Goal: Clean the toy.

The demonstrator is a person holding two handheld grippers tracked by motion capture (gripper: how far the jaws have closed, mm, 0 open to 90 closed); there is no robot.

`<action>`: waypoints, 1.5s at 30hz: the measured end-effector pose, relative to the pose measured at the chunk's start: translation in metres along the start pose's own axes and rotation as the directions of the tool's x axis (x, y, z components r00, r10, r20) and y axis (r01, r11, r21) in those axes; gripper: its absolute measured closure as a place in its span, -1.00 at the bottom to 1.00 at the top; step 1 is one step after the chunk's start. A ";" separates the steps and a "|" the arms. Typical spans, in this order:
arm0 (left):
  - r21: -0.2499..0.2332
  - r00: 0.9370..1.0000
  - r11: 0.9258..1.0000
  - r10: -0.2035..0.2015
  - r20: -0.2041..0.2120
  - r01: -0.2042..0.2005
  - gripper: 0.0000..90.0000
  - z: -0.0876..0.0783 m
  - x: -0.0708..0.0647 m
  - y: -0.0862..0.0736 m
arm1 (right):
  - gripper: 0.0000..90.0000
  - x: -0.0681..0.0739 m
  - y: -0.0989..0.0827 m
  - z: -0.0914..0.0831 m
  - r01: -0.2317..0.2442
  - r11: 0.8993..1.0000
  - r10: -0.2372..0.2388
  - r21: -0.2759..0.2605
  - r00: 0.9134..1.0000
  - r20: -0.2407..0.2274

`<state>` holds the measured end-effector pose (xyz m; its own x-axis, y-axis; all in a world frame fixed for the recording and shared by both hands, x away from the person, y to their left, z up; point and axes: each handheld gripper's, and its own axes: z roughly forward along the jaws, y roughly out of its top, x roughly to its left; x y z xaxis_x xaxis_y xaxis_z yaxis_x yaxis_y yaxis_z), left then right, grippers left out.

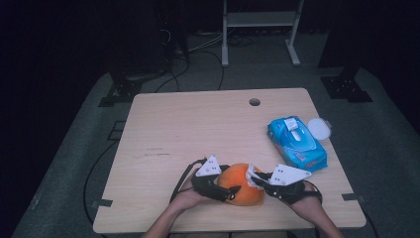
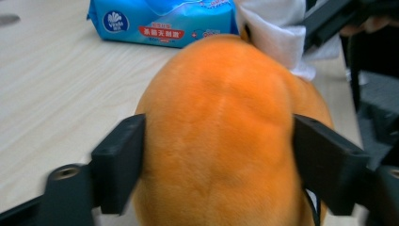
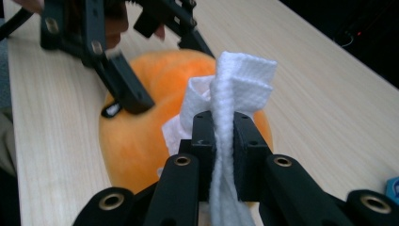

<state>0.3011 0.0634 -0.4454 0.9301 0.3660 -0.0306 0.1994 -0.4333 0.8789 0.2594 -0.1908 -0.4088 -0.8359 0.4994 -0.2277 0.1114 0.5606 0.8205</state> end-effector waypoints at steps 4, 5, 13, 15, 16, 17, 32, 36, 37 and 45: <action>0.022 0.998 0.998 0.058 -0.014 -0.058 -0.38 -0.002 -0.007 0.002 | 0.78 0.005 0.007 0.003 -0.007 1.000 0.006 -0.030 1.000 -0.018; 0.029 0.997 0.997 0.077 -0.021 -0.076 -0.37 -0.004 -0.008 0.002 | 0.77 0.006 0.012 0.006 0.009 1.000 -0.009 -0.028 1.000 -0.011; 0.007 0.998 0.998 0.063 0.001 -0.063 -0.37 -0.006 -0.005 -0.002 | 0.77 -0.013 -0.002 -0.007 -0.051 0.999 0.051 -0.014 0.998 0.032; 0.004 0.998 0.998 0.065 0.002 -0.065 -0.38 -0.005 -0.005 -0.002 | 0.77 -0.016 -0.008 -0.010 -0.068 0.998 0.068 -0.010 0.997 0.037; 0.006 0.997 0.997 0.071 0.003 -0.071 -0.38 -0.005 -0.006 -0.001 | 0.77 -0.016 -0.008 -0.010 -0.068 0.998 0.068 -0.010 0.997 0.037; 0.015 0.996 0.996 0.090 0.008 -0.090 -0.37 -0.004 -0.008 0.000 | 0.77 -0.017 -0.009 -0.012 -0.077 0.997 0.077 -0.005 0.996 0.039; 0.064 1.000 0.998 -0.003 0.030 0.001 -0.51 0.001 -0.005 0.006 | 0.78 -0.008 0.001 -0.005 -0.066 0.997 0.066 -0.036 0.998 -0.010; -0.033 0.986 0.990 0.130 -0.103 -0.134 -0.32 -0.007 -0.016 0.013 | 0.78 -0.012 0.005 -0.010 -0.090 0.992 0.089 -0.087 0.996 -0.005; -0.042 0.977 0.984 0.167 -0.130 -0.174 -0.32 -0.008 -0.018 0.015 | 0.78 -0.013 0.007 -0.011 -0.096 0.991 0.096 -0.099 0.995 -0.003; -0.039 0.997 0.996 -0.079 0.004 0.079 -0.83 -0.008 0.006 0.003 | 0.78 -0.012 0.004 0.000 -0.109 0.991 0.108 -0.073 0.994 -0.012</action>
<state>0.3053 0.0706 -0.4390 0.9127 0.3958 -0.1015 0.2599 -0.3708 0.8916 0.2703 -0.1946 -0.4032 -0.8252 0.5493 -0.1317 0.1618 0.4532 0.8766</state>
